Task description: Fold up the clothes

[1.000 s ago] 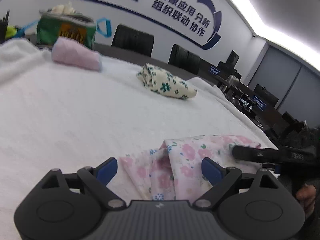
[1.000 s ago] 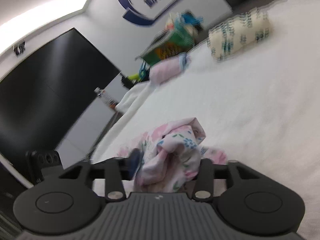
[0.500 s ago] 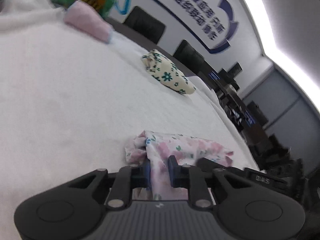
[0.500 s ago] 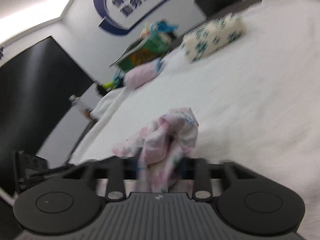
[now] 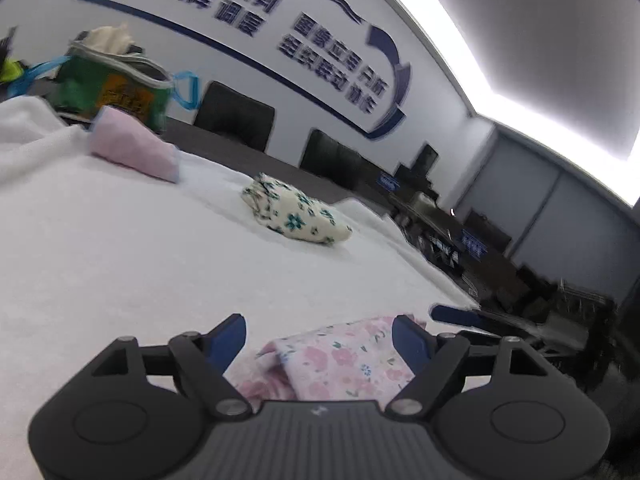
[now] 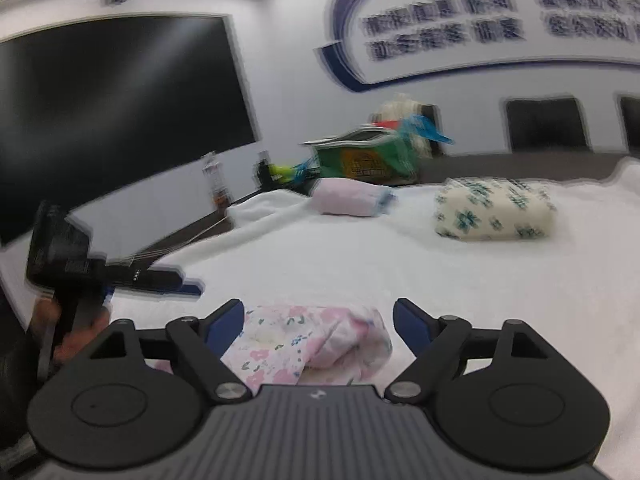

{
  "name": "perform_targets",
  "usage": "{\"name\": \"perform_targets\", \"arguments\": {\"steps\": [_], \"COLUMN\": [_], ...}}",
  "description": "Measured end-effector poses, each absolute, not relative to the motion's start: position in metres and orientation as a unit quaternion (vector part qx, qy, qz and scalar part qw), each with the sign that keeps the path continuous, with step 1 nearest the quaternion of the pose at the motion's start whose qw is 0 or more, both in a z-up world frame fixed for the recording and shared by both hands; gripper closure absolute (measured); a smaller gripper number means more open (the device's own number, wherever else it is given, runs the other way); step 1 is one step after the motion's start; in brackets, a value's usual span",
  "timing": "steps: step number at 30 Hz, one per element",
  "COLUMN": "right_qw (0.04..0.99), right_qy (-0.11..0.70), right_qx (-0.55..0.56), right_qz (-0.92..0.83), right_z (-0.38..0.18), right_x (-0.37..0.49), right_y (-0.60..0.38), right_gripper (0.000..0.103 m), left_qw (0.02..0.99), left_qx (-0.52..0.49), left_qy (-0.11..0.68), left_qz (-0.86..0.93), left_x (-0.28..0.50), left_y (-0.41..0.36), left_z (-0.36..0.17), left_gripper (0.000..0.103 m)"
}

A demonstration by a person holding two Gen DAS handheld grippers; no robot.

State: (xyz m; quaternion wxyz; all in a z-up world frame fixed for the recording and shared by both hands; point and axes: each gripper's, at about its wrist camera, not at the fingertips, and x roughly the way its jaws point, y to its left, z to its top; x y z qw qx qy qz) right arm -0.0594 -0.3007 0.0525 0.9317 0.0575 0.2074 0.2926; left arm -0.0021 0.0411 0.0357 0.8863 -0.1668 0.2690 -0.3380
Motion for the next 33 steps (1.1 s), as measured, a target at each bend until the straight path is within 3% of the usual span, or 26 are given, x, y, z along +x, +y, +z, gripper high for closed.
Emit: {"name": "perform_targets", "arguments": {"steps": [5, 7, 8, 9, 10, 12, 15, 19, 20, 23, 27, 29, 31, 32, 33], "right_qw": [0.902, 0.883, 0.875, 0.863, 0.850, 0.814, 0.758, 0.745, 0.767, 0.825, 0.889, 0.895, 0.880, 0.869, 0.852], "right_qy": [0.237, 0.258, 0.286, 0.307, 0.326, 0.348, 0.412, 0.460, 0.443, 0.385, 0.253, 0.202, 0.207, 0.227, 0.259], "right_qx": [0.000, 0.002, 0.021, 0.057, 0.094, 0.203, 0.301, 0.335, 0.302, 0.198, 0.060, 0.015, -0.026, -0.031, -0.022], "right_qz": [0.360, 0.391, 0.391, 0.397, 0.403, 0.417, 0.405, 0.348, 0.353, 0.364, 0.377, 0.397, 0.427, 0.438, 0.455], "right_z": [0.035, 0.024, 0.019, 0.017, 0.015, 0.013, 0.006, -0.012, -0.002, 0.027, 0.051, 0.050, 0.042, 0.041, 0.035], "right_x": [-0.023, -0.009, 0.000, 0.006, 0.012, 0.018, 0.020, 0.020, 0.015, 0.000, -0.028, -0.033, -0.023, -0.015, -0.005], "right_y": [-0.280, -0.274, -0.274, -0.278, -0.282, -0.296, -0.304, -0.304, -0.303, -0.302, -0.304, -0.298, -0.280, -0.272, -0.266], "right_gripper": [0.017, 0.026, 0.047, 0.075, 0.084, 0.088, 0.088, 0.084, 0.079, 0.041, 0.010, 0.001, 0.002, 0.008, 0.028], "left_qw": [0.879, 0.877, 0.875, 0.874, 0.872, 0.870, 0.874, 0.882, 0.881, 0.878, 0.877, 0.876, 0.877, 0.879, 0.880], "left_qx": [-0.136, -0.139, -0.142, -0.144, -0.146, -0.163, -0.163, -0.126, -0.128, -0.136, -0.138, -0.140, -0.140, -0.137, -0.135], "left_qy": [0.281, 0.291, 0.302, 0.312, 0.322, 0.322, 0.310, 0.321, 0.322, 0.329, 0.332, 0.334, 0.336, 0.336, 0.337], "left_qz": [-0.360, -0.355, -0.350, -0.344, -0.338, -0.337, -0.338, -0.321, -0.320, -0.320, -0.320, -0.317, -0.313, -0.310, -0.307], "left_x": [0.005, 0.009, 0.011, 0.012, 0.012, 0.006, -0.007, -0.008, -0.007, -0.005, -0.005, -0.004, -0.004, -0.004, -0.004], "left_y": [0.014, 0.011, 0.011, 0.013, 0.015, 0.023, 0.027, 0.013, 0.014, 0.018, 0.018, 0.018, 0.018, 0.018, 0.018], "left_z": [0.019, 0.015, 0.014, 0.012, 0.011, 0.013, 0.017, 0.012, 0.011, 0.011, 0.011, 0.010, 0.011, 0.011, 0.012], "left_gripper": [0.025, 0.033, 0.051, 0.071, 0.075, 0.081, 0.083, 0.086, 0.086, 0.086, 0.086, 0.086, 0.086, 0.086, 0.086]}}
